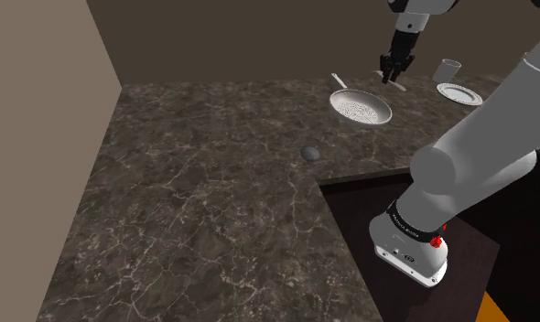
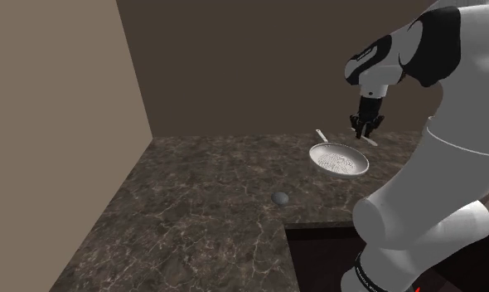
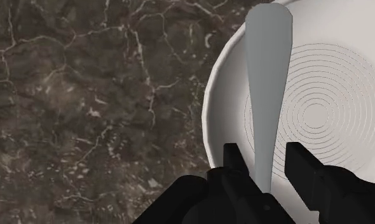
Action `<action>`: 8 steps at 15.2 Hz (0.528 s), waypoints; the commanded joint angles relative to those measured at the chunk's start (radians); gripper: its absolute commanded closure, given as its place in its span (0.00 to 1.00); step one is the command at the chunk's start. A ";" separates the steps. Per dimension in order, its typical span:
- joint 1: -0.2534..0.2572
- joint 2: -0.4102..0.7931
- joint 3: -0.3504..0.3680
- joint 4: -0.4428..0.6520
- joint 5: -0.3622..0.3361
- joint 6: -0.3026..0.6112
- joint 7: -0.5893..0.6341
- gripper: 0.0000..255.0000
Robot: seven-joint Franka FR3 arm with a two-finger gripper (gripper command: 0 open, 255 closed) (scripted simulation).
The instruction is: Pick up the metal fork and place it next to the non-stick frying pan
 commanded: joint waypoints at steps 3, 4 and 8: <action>-0.049 0.078 -0.045 0.092 0.018 -0.015 -0.105 1.00; -0.063 0.101 -0.055 0.118 0.025 -0.020 -0.131 1.00; -0.122 0.202 -0.088 0.239 0.061 -0.044 -0.232 1.00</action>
